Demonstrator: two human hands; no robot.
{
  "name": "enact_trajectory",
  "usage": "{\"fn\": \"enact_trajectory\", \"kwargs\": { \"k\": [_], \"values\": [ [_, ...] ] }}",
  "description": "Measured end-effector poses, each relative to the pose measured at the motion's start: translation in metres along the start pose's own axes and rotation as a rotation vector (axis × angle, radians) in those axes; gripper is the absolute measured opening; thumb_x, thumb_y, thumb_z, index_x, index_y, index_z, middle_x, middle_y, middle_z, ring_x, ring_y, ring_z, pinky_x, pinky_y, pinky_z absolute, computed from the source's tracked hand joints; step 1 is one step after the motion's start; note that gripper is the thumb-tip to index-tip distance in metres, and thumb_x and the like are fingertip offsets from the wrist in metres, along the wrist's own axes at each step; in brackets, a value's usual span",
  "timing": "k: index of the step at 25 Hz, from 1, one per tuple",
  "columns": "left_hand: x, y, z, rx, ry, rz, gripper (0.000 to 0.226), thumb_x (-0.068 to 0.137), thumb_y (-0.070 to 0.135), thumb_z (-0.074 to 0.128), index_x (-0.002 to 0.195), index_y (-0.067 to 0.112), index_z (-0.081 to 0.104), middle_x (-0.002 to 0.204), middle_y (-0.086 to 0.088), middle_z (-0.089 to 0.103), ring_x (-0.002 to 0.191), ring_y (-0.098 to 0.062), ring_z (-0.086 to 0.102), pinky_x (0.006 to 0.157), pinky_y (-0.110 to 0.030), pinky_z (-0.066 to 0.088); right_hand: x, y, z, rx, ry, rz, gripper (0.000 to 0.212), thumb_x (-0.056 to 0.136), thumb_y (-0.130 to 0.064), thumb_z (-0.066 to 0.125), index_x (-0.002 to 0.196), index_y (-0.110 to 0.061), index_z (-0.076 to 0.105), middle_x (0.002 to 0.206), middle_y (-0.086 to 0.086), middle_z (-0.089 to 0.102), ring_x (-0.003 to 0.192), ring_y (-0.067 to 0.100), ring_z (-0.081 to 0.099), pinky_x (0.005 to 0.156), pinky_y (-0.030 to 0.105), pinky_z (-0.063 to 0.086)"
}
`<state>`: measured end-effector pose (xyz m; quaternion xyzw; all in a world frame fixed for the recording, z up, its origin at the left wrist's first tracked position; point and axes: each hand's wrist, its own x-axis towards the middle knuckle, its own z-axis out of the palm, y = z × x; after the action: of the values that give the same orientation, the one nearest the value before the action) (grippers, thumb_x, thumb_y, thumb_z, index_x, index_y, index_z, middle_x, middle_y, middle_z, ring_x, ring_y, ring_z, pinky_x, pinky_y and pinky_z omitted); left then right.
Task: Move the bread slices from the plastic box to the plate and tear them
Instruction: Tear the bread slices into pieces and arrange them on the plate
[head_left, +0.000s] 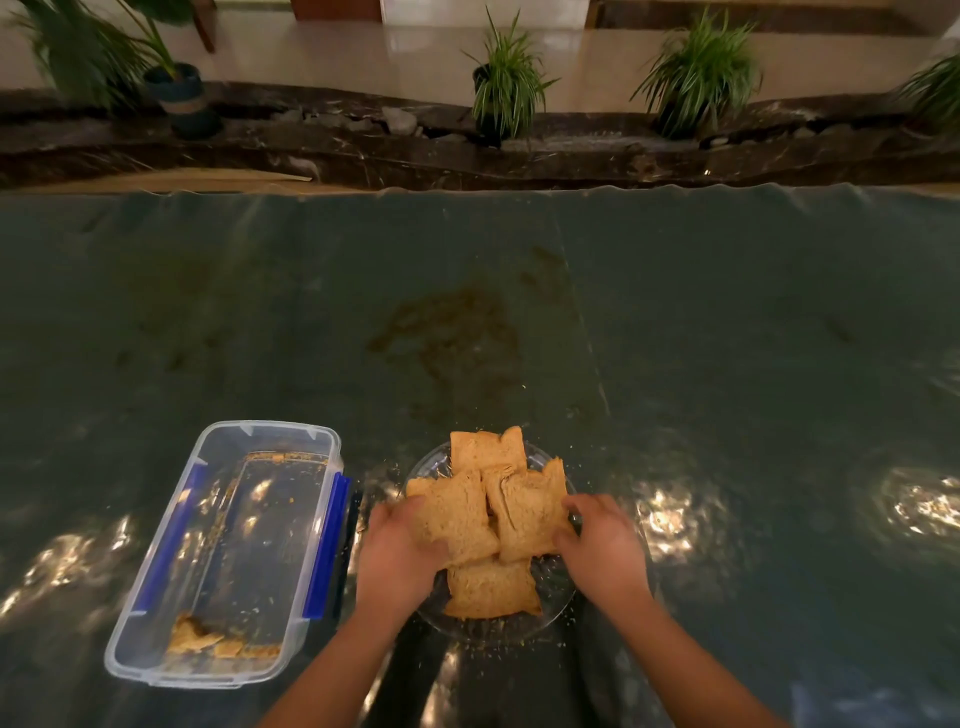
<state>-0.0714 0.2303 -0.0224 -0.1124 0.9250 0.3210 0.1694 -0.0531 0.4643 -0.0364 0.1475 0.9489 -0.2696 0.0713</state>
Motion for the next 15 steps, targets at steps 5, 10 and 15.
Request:
{"fn": "enact_trajectory", "kwargs": {
  "k": [5,10,15],
  "values": [
    [-0.003,-0.010,0.004,0.087,0.008,0.090,0.056,0.084,0.031,0.071,0.137,0.027,0.052,0.141,-0.004,0.045,0.122,-0.019,0.052,0.103,-0.033,0.045,-0.002,0.003,0.009,-0.011,-0.084,-0.050,0.023,0.084,-0.025,0.070,0.107,-0.025,0.069,0.105,-0.005,0.059,0.097,0.014,0.057,0.079,0.021,0.043],
    [0.000,-0.015,0.006,0.131,-0.008,0.160,0.052,0.086,0.022,0.070,0.134,0.032,0.054,0.142,-0.002,0.043,0.125,-0.017,0.050,0.109,-0.037,0.045,0.004,0.004,0.006,0.010,-0.116,-0.047,0.024,0.082,-0.028,0.073,0.106,-0.026,0.069,0.098,-0.010,0.052,0.097,0.012,0.057,0.075,0.020,0.042],
    [-0.006,-0.016,0.011,0.157,0.022,0.208,0.058,0.079,0.035,0.070,0.134,0.041,0.050,0.151,-0.001,0.027,0.140,-0.025,0.031,0.115,-0.045,0.035,-0.001,0.008,0.008,0.024,-0.100,-0.059,0.035,0.079,-0.033,0.074,0.112,-0.026,0.067,0.109,-0.006,0.054,0.099,0.014,0.056,0.080,0.021,0.045]
  ]
}}
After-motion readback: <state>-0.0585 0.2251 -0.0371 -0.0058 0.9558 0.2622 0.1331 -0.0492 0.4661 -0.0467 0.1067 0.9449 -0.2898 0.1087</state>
